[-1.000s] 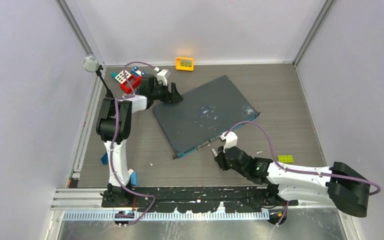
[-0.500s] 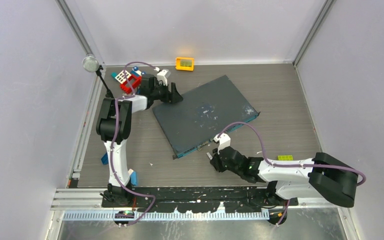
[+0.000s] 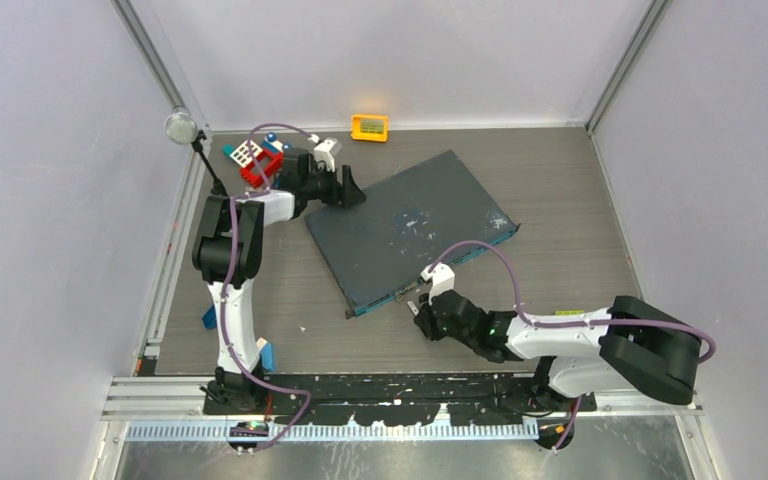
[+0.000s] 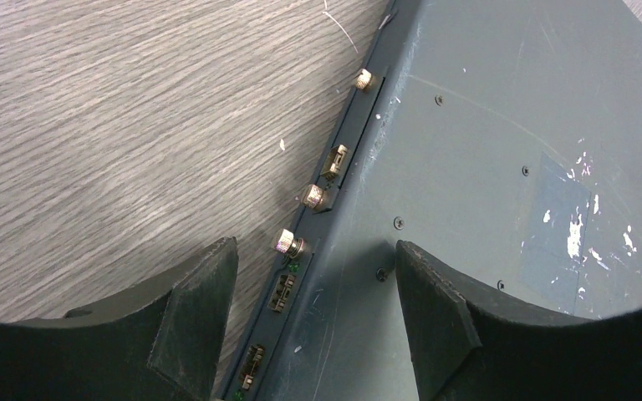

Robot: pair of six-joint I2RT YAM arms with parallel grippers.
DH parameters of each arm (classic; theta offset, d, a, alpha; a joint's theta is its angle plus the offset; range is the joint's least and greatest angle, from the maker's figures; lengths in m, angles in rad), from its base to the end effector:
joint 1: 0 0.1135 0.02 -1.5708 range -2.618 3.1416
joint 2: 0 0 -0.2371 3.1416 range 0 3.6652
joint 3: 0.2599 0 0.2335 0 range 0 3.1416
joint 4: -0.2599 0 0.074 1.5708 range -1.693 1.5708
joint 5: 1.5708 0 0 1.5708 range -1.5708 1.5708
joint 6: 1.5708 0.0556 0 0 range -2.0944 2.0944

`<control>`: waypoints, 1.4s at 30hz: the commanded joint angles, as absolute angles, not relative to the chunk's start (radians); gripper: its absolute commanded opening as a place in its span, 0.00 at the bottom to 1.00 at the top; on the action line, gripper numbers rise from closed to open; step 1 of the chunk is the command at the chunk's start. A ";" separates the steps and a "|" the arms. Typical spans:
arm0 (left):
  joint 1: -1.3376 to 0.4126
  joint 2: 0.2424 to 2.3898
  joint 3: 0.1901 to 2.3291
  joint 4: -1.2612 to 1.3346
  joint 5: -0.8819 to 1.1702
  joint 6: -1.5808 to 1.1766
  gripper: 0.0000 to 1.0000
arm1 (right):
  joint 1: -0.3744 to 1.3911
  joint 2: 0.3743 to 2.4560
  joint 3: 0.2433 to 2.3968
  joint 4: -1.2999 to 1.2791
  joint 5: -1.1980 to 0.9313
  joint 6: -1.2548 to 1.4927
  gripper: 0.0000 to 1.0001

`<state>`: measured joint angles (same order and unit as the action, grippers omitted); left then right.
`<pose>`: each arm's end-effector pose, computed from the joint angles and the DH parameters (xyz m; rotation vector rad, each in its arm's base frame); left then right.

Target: Insert the plug into the switch port

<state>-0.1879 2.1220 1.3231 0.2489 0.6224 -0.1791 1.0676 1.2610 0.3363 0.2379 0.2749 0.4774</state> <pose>0.4323 -0.1152 0.1333 0.3861 2.0914 -0.8758 0.1242 0.1943 0.1144 -0.5193 2.2207 0.5262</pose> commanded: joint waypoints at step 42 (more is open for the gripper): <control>-0.186 2.121 1.335 0.250 0.625 -0.152 0.68 | 1.060 1.410 0.377 0.421 0.461 0.453 0.01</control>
